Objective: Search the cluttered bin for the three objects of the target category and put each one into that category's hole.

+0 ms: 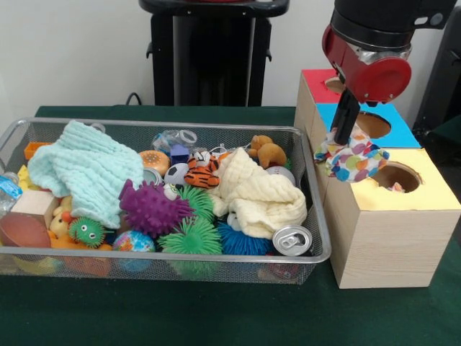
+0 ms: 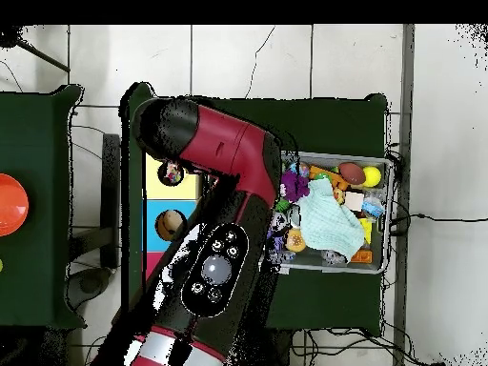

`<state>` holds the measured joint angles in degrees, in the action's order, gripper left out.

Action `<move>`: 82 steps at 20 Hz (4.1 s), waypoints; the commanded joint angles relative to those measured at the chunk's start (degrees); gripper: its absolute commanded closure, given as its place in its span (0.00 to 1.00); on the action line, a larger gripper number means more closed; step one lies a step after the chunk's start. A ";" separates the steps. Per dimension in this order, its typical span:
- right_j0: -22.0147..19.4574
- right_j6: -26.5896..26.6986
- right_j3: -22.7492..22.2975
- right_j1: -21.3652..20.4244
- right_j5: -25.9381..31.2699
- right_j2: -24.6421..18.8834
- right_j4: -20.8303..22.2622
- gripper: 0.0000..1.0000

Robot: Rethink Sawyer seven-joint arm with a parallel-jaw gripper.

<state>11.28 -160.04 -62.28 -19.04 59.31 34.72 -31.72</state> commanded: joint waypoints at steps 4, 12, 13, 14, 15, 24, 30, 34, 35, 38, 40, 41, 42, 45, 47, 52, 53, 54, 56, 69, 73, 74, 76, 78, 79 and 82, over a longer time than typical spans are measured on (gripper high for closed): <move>-2.46 -0.14 1.76 -1.73 5.98 -5.23 4.30 1.00; -2.58 -1.94 3.88 -1.17 7.40 -6.37 4.74 1.00; -2.47 -2.59 4.34 -0.87 7.61 -6.49 4.61 1.00; -2.21 -3.32 4.63 -0.66 7.78 -6.53 4.44 1.00; -1.92 -4.05 5.00 -0.38 7.91 -6.52 4.29 1.00; 0.02 -8.04 6.28 0.55 8.72 -6.67 2.92 1.00; 0.75 -10.73 8.04 1.62 9.77 -6.41 2.02 1.00; 1.01 -12.03 8.56 2.03 10.24 -6.22 1.53 1.00; 0.98 -11.94 8.89 2.28 10.34 -6.21 1.52 1.00; 0.90 -11.74 9.07 2.45 10.95 -6.80 1.06 1.00; 1.09 -11.16 8.39 2.04 11.32 -7.39 0.72 1.00; 1.22 -10.38 8.00 1.81 11.38 -7.70 0.74 1.00; 1.47 -10.36 7.37 1.57 11.02 -7.84 0.56 1.00; 2.09 -9.08 5.61 0.65 11.06 -8.28 0.70 1.00; 2.30 -7.97 4.31 0.03 10.50 -8.46 1.06 1.00; 3.35 -7.09 1.04 -1.02 8.49 -8.51 1.66 1.00; 3.49 -6.71 0.26 -1.24 7.81 -8.56 1.80 1.00; 3.57 -6.25 -0.28 -1.45 7.45 -8.56 1.99 1.00; 3.72 -5.35 -1.86 -2.22 6.70 -8.77 2.14 1.00; 2.03 3.93 -9.27 -5.72 1.33 -11.49 5.16 1.00; 0.83 7.02 -9.55 -5.61 -1.34 -12.33 6.92 1.00; 0.52 7.29 -9.55 -5.54 -1.75 -12.65 7.08 1.00; 0.05 7.61 -9.33 -5.26 -2.60 -13.22 7.58 1.00; -0.42 7.42 -9.22 -4.93 -3.49 -13.96 7.94 1.00; -0.55 7.19 -9.33 -4.78 -4.26 -14.21 8.28 1.00; -0.82 5.85 -9.12 -4.30 -5.76 -15.22 9.02 1.00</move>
<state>12.67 -160.04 -64.62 -24.80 58.24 28.18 -25.90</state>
